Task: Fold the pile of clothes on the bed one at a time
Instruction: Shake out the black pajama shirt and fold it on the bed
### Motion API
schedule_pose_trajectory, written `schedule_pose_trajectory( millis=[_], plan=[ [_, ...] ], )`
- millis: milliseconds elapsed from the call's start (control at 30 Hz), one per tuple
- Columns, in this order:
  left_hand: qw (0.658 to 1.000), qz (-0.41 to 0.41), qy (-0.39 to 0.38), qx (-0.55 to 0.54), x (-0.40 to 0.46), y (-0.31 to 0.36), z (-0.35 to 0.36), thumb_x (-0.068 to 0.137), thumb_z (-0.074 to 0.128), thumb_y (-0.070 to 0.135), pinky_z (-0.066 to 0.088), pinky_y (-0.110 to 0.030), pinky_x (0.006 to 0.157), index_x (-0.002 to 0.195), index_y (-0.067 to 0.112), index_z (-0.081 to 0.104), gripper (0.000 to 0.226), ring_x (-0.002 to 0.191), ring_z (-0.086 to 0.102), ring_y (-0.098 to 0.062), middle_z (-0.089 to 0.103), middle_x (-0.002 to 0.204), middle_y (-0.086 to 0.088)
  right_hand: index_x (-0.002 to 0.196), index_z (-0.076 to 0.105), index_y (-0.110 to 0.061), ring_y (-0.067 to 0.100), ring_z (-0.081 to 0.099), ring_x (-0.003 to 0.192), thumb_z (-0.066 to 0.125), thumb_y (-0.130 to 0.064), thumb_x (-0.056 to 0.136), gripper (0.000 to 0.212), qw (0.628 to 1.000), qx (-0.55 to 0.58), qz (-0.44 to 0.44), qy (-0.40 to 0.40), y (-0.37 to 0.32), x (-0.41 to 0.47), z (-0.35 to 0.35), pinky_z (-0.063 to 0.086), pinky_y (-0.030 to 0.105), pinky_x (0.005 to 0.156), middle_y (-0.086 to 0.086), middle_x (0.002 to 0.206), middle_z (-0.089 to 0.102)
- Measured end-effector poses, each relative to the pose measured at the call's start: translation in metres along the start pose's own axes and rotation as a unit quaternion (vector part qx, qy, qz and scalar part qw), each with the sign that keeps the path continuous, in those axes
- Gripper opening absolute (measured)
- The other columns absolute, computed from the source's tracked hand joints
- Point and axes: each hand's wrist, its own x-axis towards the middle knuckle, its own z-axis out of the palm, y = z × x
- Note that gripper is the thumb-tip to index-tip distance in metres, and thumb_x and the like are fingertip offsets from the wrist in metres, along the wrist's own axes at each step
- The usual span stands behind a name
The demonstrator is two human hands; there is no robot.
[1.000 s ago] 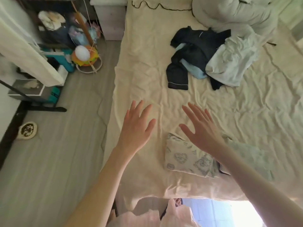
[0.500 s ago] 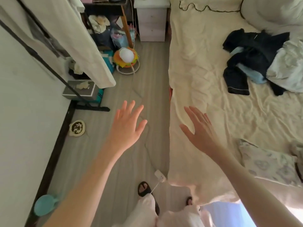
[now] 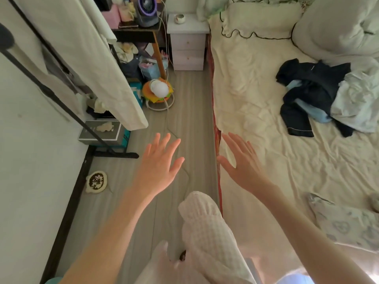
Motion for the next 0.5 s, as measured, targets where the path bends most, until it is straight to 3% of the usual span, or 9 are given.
schedule_pose_trajectory(
  millis=[233,400,500],
  plan=[
    [1.000,-0.003,-0.002,-0.009,0.079,-0.024,-0.007,0.097,0.037,0.042,0.014,-0.042,0.118,0.146,0.022,0.027,0.054,0.146,0.004,-0.026,0.017,0.156,-0.005,0.146,0.034,-0.014,0.025,0.028,0.142,0.051,-0.037,0.094,0.059,1.000,0.012,0.005,0.019,0.031,0.071,0.006,0.024,0.051,0.114,0.009,0.150,0.036],
    [0.999,-0.040,-0.022,-0.007,0.161,-0.050,0.002,0.096,0.036,0.044,0.012,-0.041,0.117,0.147,0.023,0.024,0.057,0.146,0.002,-0.024,0.015,0.157,-0.004,0.148,0.030,-0.018,0.023,0.022,0.144,0.030,-0.056,0.089,0.070,0.999,0.026,0.029,-0.030,0.079,0.161,0.031,0.014,0.048,0.118,0.007,0.153,0.031],
    [0.996,-0.064,-0.055,-0.002,0.228,-0.058,0.003,0.096,0.034,0.046,0.008,-0.038,0.116,0.148,0.025,0.020,0.058,0.146,-0.002,-0.022,0.010,0.158,-0.003,0.148,0.028,-0.021,0.020,0.018,0.145,0.033,-0.053,0.090,0.066,0.997,0.036,0.047,-0.047,0.109,0.231,0.035,0.009,0.041,0.118,0.004,0.154,0.028]
  ],
)
